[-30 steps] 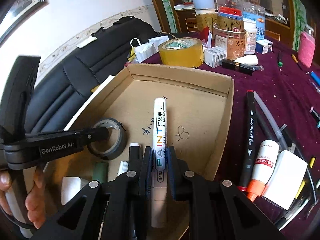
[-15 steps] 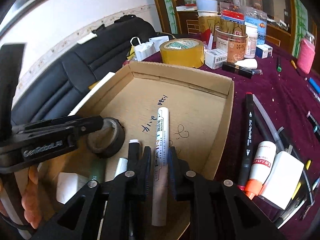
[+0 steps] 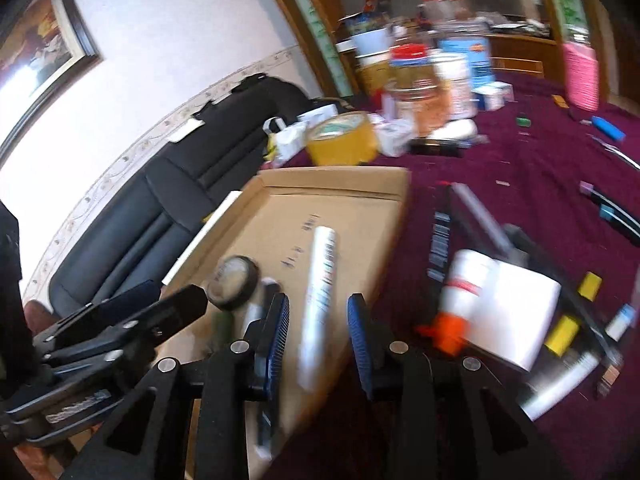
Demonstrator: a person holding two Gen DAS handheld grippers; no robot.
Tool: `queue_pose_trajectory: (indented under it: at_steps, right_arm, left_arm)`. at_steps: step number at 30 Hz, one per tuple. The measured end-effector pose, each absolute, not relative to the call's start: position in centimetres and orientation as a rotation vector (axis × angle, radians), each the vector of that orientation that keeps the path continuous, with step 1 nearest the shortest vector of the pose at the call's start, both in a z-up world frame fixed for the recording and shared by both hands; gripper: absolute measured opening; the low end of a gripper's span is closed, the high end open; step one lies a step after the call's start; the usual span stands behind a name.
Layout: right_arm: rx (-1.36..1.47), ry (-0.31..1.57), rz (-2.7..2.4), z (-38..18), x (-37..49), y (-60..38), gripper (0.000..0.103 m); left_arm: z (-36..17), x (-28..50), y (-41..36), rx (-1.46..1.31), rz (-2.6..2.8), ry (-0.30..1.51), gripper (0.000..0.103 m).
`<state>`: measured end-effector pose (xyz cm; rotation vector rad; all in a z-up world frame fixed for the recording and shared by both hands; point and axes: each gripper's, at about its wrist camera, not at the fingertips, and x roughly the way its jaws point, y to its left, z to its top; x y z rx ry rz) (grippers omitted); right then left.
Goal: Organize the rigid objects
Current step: 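Open both tools to drop the marker and tape roll into the tray, then move both tools back over the table toward the black markers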
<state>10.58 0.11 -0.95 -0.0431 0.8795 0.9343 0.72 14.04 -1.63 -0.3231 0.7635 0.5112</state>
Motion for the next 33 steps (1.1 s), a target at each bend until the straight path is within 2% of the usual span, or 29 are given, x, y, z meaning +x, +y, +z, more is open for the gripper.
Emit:
queue_pose_trajectory:
  at_steps: [2,12,14,17,33]
  right_arm:
    - [-0.025,0.897,0.888,-0.9,10.6,-2.5,0.041]
    - [0.073,0.942,0.709,-1.5,10.7,-12.6,0.044]
    - [0.081,0.939,0.685,-1.7,10.7,-13.8,0.051]
    - [0.113,0.956,0.66,-2.0,11.1,-15.6,0.056]
    - [0.088,0.989,0.505,-0.5,17.7,-19.2,0.056]
  left_arm:
    - [-2.2,1.2,12.8,-0.321,0.482,0.789,0.07]
    - [-2.3,3.4,5.9,-0.24,0.369,0.808,0.071]
    - [-2.4,3.6,5.1,-0.233,0.341,0.815,0.074]
    - [-2.7,3.7,4.5,-0.258,0.298,0.823,0.076]
    - [-3.2,4.4,2.4,-0.252,0.229,0.86,0.076]
